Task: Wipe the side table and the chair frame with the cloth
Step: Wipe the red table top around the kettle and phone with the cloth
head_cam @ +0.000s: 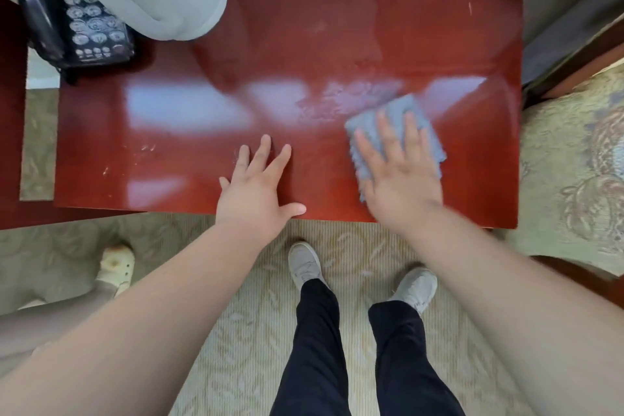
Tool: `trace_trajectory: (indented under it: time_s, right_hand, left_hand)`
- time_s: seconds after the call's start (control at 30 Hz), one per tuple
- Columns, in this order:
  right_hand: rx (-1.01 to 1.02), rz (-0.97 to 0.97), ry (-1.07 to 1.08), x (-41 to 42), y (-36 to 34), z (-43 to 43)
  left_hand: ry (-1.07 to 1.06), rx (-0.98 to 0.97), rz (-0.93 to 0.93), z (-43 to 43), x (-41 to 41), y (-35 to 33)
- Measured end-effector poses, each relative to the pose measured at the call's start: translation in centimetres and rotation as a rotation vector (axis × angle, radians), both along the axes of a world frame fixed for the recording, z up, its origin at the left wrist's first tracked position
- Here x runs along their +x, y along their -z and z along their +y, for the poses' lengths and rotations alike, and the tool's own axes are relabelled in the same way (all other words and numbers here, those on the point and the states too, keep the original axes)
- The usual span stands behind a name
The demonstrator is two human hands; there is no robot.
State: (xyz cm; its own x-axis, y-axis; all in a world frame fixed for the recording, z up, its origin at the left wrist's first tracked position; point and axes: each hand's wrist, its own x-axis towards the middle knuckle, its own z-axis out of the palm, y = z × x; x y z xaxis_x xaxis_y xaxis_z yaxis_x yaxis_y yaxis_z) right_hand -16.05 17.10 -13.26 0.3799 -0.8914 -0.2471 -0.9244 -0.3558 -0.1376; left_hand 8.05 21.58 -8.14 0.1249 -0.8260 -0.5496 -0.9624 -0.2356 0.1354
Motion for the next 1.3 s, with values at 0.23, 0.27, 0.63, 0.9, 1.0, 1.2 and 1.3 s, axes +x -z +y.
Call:
trace_trajectory:
  time_s: [0.23,0.27,0.63,0.9,1.0,1.2,1.3]
  right_hand:
    - [-0.006,-0.103,-0.393,-1.8,0.0,5.1]
    - [-0.026,-0.067,-0.336,-2.3,0.2,3.4]
    - [0.022,-0.104,-0.309,3.6,-0.2,6.1]
    - [0.040,0.091,0.006,-2.1,0.0,0.2]
    - [0.064,0.137,0.219,0.5,-0.7,-1.3]
    - [0.021,-0.084,-0.268,5.0,-0.3,6.7]
    - [0.018,-0.119,-0.341,2.3,0.0,7.4]
  left_hand:
    - [0.009,-0.013,-0.010,0.2,-0.1,-0.1]
    - [0.010,-0.012,-0.012,0.2,-0.1,-0.1]
    - [0.039,-0.051,-0.055,0.3,0.1,-0.2]
    - [0.055,-0.036,-0.060,0.5,0.1,-0.1]
    - [0.065,-0.048,-0.069,0.6,0.1,-0.1]
    - [0.098,-0.099,-0.098,1.2,0.3,0.3]
    - [0.108,-0.103,-0.104,1.5,0.3,0.5]
